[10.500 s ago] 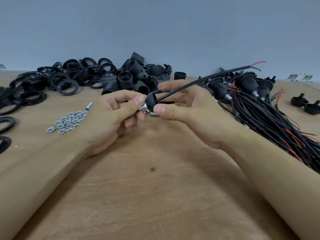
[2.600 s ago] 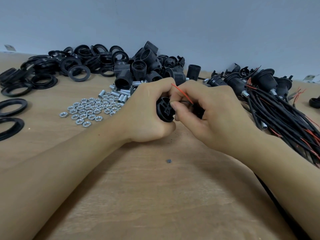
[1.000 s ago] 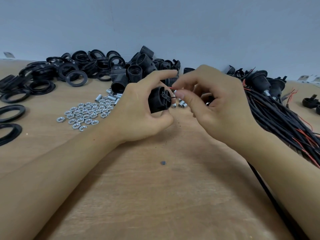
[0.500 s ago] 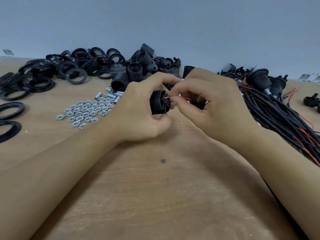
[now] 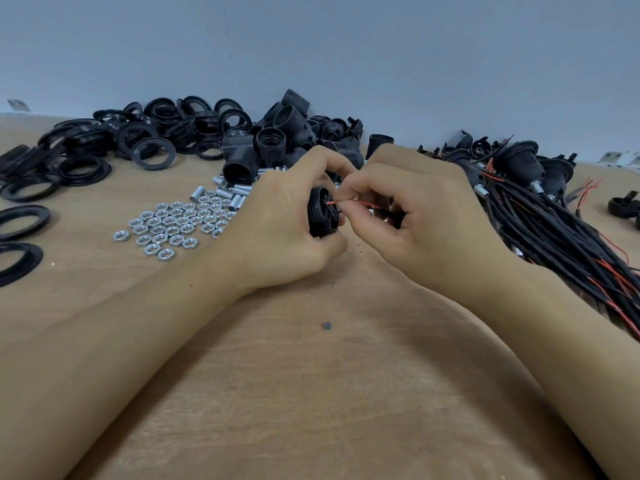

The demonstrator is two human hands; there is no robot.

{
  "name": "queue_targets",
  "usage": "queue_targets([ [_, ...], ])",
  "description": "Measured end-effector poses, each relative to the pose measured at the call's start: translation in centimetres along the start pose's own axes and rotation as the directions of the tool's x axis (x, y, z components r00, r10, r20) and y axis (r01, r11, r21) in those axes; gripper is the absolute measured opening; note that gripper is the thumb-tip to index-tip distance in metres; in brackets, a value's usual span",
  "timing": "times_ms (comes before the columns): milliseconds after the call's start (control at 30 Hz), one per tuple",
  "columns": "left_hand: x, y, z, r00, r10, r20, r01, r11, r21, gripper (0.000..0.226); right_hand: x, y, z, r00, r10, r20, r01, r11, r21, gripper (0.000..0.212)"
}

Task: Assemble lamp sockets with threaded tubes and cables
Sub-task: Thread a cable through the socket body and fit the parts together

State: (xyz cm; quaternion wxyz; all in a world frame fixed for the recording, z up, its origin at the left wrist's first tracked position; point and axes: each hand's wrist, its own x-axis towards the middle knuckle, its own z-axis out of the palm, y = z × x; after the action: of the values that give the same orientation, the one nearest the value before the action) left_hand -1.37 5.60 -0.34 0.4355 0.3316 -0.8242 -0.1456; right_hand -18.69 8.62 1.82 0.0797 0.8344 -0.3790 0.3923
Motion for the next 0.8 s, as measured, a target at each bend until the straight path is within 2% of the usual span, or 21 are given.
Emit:
queue_targets([
  [533,0.19,-0.23,0.01,0.997,0.037,0.063,-0.04,0.998,0.048,0.045,-0.04,-0.66,0.39,0.999,0.019,0.047,-0.022,0.998,0.056,0.004],
  [800,-0.09,-0.15,-0.22,0.991,0.056,0.125,-0.062,0.997,0.051,0.041,-0.26,-0.91,0.23,0.992,0.027,0.126,-0.039,0.995,0.093,0.003],
])
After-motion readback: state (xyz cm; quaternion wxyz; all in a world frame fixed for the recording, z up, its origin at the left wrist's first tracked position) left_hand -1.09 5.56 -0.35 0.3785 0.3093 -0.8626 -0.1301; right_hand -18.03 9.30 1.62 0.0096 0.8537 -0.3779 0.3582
